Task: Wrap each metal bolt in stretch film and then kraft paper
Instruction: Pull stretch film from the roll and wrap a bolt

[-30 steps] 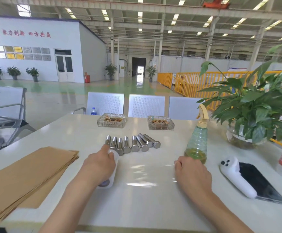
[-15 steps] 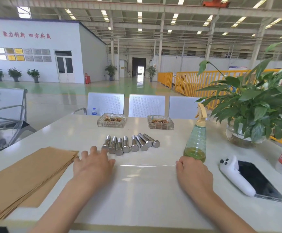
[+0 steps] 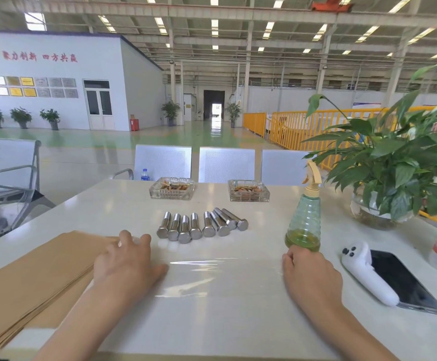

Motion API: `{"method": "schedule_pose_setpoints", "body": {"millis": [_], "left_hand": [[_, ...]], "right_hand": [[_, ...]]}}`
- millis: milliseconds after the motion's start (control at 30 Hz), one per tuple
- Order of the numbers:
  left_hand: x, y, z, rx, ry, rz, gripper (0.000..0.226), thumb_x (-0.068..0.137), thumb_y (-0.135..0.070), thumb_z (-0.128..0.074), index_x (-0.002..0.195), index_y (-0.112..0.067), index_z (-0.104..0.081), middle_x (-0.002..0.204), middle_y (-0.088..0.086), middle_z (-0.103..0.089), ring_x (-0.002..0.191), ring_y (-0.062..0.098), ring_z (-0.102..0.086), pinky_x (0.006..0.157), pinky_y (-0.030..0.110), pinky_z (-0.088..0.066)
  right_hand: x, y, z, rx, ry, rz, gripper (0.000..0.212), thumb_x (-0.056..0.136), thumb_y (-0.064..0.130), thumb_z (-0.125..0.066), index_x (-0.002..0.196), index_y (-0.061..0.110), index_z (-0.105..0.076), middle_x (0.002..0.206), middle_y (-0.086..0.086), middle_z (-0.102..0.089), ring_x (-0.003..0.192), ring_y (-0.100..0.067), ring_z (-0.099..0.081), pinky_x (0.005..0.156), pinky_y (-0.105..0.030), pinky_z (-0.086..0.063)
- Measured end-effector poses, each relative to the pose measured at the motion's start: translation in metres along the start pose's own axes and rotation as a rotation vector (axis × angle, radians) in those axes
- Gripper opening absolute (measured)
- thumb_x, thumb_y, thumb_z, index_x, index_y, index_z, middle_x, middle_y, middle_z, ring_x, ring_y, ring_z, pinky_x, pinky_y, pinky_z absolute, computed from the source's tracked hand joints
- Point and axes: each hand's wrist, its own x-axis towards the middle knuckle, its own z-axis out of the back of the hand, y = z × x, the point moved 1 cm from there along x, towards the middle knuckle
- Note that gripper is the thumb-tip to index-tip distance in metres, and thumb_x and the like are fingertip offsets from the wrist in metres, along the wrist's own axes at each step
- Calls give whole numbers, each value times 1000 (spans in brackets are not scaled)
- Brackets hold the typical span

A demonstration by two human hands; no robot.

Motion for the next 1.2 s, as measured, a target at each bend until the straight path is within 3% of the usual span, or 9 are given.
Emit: {"method": "schedule_pose_setpoints", "body": {"millis": [233,467,567,667,800,900,1033,1133,1200], "left_hand": [[1,-3,-3,71,-27,-10,56,90,-73,-45,131,-35,-43,130,0,-38,123,25,-47,82,33,-42],[2,0,-4,68,-29,-40,64,89,-78,-44,134,-32,-40,131,2,-37,124,25,-48,79,32,-40],[4,1,-3,64,1,-34,67,88,-79,-45,136,-33,-38,134,3,-36,127,26,-46,80,34,-39],[5,0,-3,74,16,-30,68,87,-79,-46,136,-33,-38,134,3,-36,127,26,-45,79,33,-39],[5,1,-3,76,20,-41,66,87,-78,-46,136,-33,-38,134,3,-35,127,26,-45,78,33,-38],[5,2,-2,58,26,-61,61,89,-73,-47,134,-32,-37,132,3,-34,128,26,-43,80,33,-39],[7,6,0,74,6,-98,46,96,-56,-43,134,-30,-37,131,4,-35,131,25,-38,96,36,-41],[5,2,1,188,-67,-96,44,95,-44,-49,135,-28,-38,140,4,-31,136,26,-31,101,35,-37],[2,-4,1,281,-140,-130,48,92,-31,-53,138,-27,-39,148,3,-24,143,27,-23,106,35,-34]], "right_hand": [[1,0,2,-43,-14,-2,22,98,32,-41,81,22,-51,69,7,-52,63,-19,-51,51,-31,-30],[-2,1,3,-132,2,5,15,96,32,-41,85,26,-49,70,8,-53,64,-18,-53,51,-30,-29],[-3,1,3,-152,-8,20,14,99,34,-40,91,27,-50,78,10,-57,75,-17,-55,53,-30,-34],[-4,3,6,-214,-21,65,10,102,34,-40,103,28,-49,99,8,-58,89,-16,-51,54,-31,-34],[-2,3,4,-281,20,147,7,102,28,-40,96,30,-40,79,9,-52,70,-18,-51,49,-31,-30],[4,-7,4,-265,15,196,12,103,35,-39,93,30,-44,73,7,-49,67,-20,-56,56,-32,-37],[5,-17,5,-192,5,197,16,102,45,-40,93,33,-46,71,9,-48,66,-19,-52,57,-32,-37],[4,-15,3,-202,0,211,5,102,36,-41,99,34,-44,72,8,-51,64,-20,-52,55,-33,-37],[6,-14,4,-203,21,241,10,98,25,-44,101,34,-43,74,5,-54,65,-24,-53,56,-33,-37]]}}
